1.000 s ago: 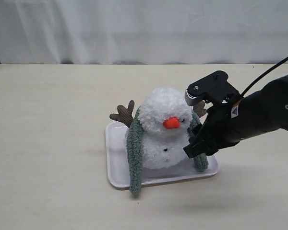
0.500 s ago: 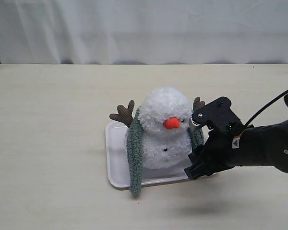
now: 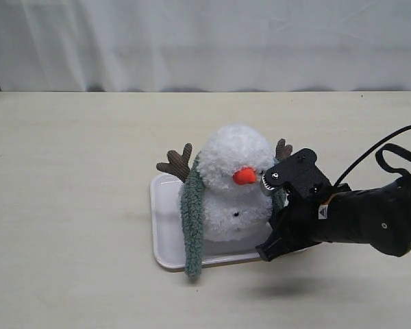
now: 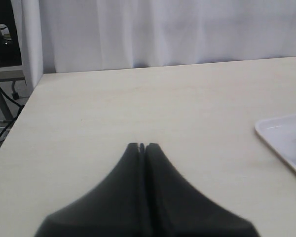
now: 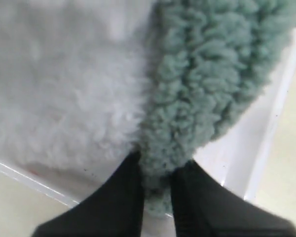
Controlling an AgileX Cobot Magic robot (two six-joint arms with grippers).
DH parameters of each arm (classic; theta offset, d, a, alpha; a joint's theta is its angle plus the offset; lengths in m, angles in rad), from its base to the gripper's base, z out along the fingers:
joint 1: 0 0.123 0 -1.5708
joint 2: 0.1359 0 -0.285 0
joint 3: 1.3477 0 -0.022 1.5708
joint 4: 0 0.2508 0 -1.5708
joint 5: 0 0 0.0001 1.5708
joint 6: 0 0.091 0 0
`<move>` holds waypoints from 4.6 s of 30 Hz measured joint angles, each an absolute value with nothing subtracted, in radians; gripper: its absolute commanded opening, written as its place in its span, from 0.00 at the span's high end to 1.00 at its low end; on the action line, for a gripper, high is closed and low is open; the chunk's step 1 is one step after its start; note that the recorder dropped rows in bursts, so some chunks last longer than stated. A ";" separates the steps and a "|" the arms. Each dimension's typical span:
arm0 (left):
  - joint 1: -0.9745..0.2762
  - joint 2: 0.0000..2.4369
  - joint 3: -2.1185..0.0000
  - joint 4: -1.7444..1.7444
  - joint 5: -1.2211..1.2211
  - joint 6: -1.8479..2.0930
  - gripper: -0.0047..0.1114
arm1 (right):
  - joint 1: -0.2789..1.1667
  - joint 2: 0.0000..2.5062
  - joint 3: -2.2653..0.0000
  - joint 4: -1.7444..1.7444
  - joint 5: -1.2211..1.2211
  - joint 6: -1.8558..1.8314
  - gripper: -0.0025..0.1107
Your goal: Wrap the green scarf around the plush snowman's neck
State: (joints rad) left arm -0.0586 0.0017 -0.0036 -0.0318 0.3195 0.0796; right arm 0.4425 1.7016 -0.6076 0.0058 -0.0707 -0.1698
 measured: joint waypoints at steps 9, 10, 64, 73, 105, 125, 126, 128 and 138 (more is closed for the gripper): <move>-0.059 0.002 -0.004 -0.032 0.319 0.080 0.96 | 0.443 1.546 -0.608 0.031 0.074 -0.122 0.94; -0.059 0.002 -0.004 -0.032 0.319 0.080 0.96 | 0.443 1.523 -0.608 0.046 0.101 -0.117 0.94; -0.059 0.002 -0.004 -0.032 0.319 0.080 0.96 | 0.619 1.704 -0.738 0.825 0.463 -0.625 0.50; -0.059 0.002 -0.004 -0.032 0.319 0.080 0.96 | 0.634 1.704 -0.738 1.116 0.499 -0.904 0.50; -0.059 0.002 -0.004 -0.032 0.319 0.080 0.96 | 0.886 1.865 -0.858 1.296 -0.037 -0.932 0.50; -0.059 0.002 -0.004 -0.032 0.319 0.080 0.96 | 0.886 1.800 -0.870 1.287 0.069 -1.138 0.94; -0.059 0.002 -0.004 -0.032 0.319 0.080 0.96 | 0.886 1.784 -0.870 1.266 0.103 -1.150 0.94; -0.059 0.002 -0.004 -0.032 0.319 0.080 0.96 | 0.886 1.724 -0.870 1.150 0.202 -1.146 0.94; -0.059 0.002 -0.004 -0.032 0.319 0.080 0.96 | 0.843 1.651 -0.870 -0.368 0.676 0.151 0.94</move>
State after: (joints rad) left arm -0.0586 0.0017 -0.0036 -0.0318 0.3195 0.0796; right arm 0.8435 1.6507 -0.8705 -0.3677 0.6760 0.1511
